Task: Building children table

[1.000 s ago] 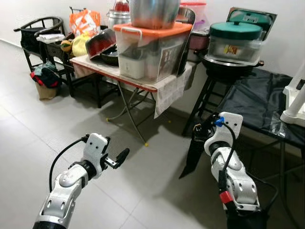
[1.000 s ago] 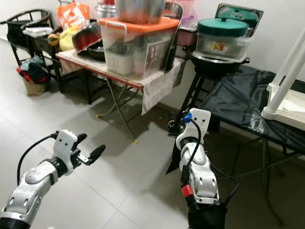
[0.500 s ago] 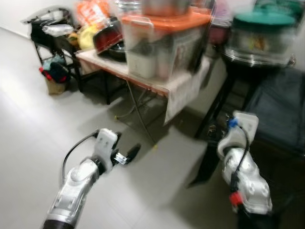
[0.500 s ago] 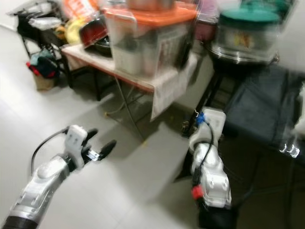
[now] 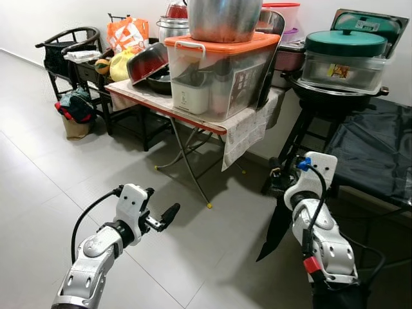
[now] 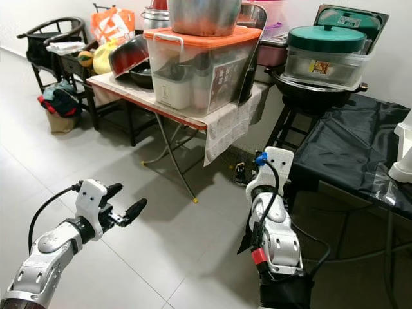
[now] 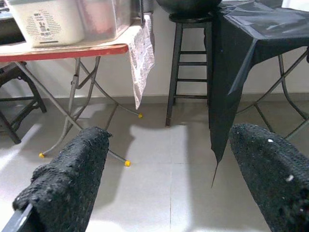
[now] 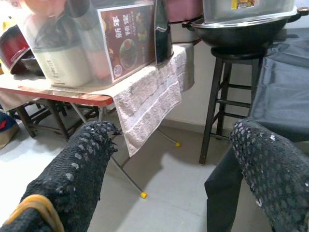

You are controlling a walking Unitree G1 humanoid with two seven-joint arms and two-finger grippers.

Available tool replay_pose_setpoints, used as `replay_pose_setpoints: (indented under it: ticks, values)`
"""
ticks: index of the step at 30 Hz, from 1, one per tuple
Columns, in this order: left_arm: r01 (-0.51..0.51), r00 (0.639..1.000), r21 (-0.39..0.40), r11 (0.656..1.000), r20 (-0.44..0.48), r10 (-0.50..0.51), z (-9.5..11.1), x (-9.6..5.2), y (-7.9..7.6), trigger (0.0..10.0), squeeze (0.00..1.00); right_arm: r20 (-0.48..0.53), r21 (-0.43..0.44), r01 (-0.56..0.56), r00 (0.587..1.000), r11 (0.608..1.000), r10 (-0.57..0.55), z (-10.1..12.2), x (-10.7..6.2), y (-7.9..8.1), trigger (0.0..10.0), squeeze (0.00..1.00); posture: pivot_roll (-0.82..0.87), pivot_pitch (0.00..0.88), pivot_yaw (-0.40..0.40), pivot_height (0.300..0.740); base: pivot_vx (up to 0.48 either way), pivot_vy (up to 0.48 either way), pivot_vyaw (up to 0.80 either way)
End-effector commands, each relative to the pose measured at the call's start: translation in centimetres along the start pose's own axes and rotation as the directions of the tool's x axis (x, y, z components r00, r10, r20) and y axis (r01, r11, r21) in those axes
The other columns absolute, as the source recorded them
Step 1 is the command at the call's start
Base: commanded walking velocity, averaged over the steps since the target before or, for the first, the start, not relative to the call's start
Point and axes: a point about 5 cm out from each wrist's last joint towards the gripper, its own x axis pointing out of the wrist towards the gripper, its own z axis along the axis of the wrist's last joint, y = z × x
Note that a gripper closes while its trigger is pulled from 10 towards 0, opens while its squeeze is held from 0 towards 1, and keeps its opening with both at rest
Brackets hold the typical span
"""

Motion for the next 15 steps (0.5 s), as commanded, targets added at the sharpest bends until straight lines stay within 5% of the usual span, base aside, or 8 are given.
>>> replay_pose_setpoints:
  ticks: [1, 15]
  values:
    - [0.014, 1.000, -0.002, 1.000, -0.004, -0.014, -0.06, -0.07, -0.15, 10.0, 0.00, -0.022, 0.010, 0.016, 1.000, 1.000, -0.016, -0.31, -0.07, -0.21, 10.0, 0.00, 0.07, 0.000, -0.066, 0.740, 0.000, 0.000, 0.00]
    - [0.029, 0.999, 0.004, 1.000, -0.021, -0.029, -0.29, -0.19, -0.17, 10.0, 0.00, -0.043, 0.024, 0.019, 0.999, 1.000, -0.018, -0.42, 0.11, -0.11, 10.0, 0.00, 0.08, 0.000, -0.066, 0.740, 0.000, 0.055, -0.40]
